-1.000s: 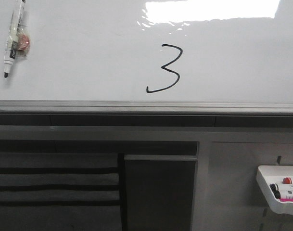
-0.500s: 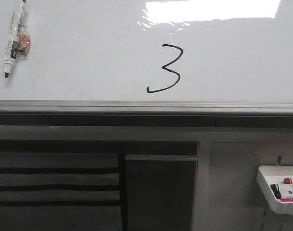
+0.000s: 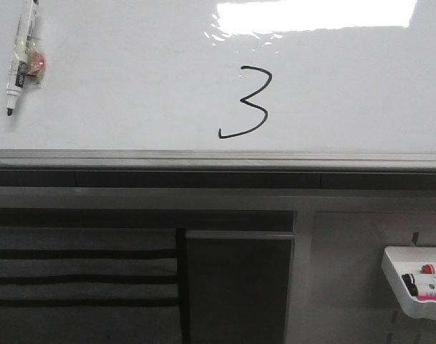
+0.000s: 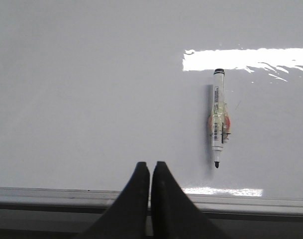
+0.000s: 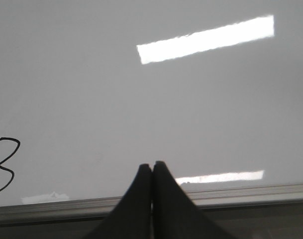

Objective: Write number 3 on whiteboard

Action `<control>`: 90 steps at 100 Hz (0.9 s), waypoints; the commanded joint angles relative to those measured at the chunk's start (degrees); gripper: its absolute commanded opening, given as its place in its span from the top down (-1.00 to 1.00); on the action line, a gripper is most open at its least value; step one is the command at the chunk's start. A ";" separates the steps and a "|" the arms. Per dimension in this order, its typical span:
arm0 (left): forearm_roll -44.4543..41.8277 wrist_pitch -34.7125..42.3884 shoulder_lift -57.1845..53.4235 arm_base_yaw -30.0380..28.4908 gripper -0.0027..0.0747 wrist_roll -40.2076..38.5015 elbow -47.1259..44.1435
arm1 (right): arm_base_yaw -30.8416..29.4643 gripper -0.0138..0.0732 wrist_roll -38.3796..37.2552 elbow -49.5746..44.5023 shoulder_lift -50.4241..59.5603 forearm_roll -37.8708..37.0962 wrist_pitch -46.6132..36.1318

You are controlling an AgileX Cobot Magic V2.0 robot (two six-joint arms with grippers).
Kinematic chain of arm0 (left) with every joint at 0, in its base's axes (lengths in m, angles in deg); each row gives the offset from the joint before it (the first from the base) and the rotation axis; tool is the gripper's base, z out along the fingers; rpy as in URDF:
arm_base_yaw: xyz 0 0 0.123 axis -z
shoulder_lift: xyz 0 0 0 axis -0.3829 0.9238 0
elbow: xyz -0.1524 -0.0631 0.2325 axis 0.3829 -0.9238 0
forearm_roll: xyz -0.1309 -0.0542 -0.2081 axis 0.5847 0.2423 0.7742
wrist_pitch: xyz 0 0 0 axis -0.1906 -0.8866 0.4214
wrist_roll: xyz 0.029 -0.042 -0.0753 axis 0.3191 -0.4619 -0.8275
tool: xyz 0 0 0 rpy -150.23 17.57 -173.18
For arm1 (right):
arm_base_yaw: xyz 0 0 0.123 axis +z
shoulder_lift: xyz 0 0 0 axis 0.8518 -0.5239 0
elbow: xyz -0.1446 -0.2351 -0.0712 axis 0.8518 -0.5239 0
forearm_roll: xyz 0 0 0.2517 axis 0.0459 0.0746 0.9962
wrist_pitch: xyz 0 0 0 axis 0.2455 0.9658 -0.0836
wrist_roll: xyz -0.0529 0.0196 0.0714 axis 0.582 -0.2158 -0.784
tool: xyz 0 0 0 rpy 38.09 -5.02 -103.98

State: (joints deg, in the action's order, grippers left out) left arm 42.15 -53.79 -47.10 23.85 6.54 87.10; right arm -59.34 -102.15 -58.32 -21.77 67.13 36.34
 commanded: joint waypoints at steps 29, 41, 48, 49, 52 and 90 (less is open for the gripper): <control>0.47 4.30 -1.63 0.44 0.98 -0.36 -0.45 | -0.30 0.84 5.53 -1.52 0.89 8.60 -1.08; 0.47 4.30 -1.63 0.44 0.98 -0.36 -0.45 | -0.30 0.84 5.53 -1.52 0.89 8.60 -0.67; 0.47 4.30 -1.63 0.44 0.98 -0.36 -0.45 | -0.30 0.84 5.53 -1.52 0.89 8.60 -0.67; 0.47 4.30 -1.63 0.44 0.98 -0.36 -0.45 | -0.30 0.84 5.53 -1.52 0.89 8.60 -0.67; 0.47 4.30 -1.63 0.44 0.98 -0.36 -0.45 | -0.30 0.84 5.53 -1.52 0.89 8.60 -0.67; 0.47 4.30 -1.63 0.44 0.98 -0.36 -0.45 | -0.30 0.84 5.53 -1.52 0.89 8.60 -0.67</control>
State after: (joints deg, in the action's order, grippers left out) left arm 42.15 -53.79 -47.10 23.85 6.54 87.10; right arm -59.34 -97.21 -58.32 -21.77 75.97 39.61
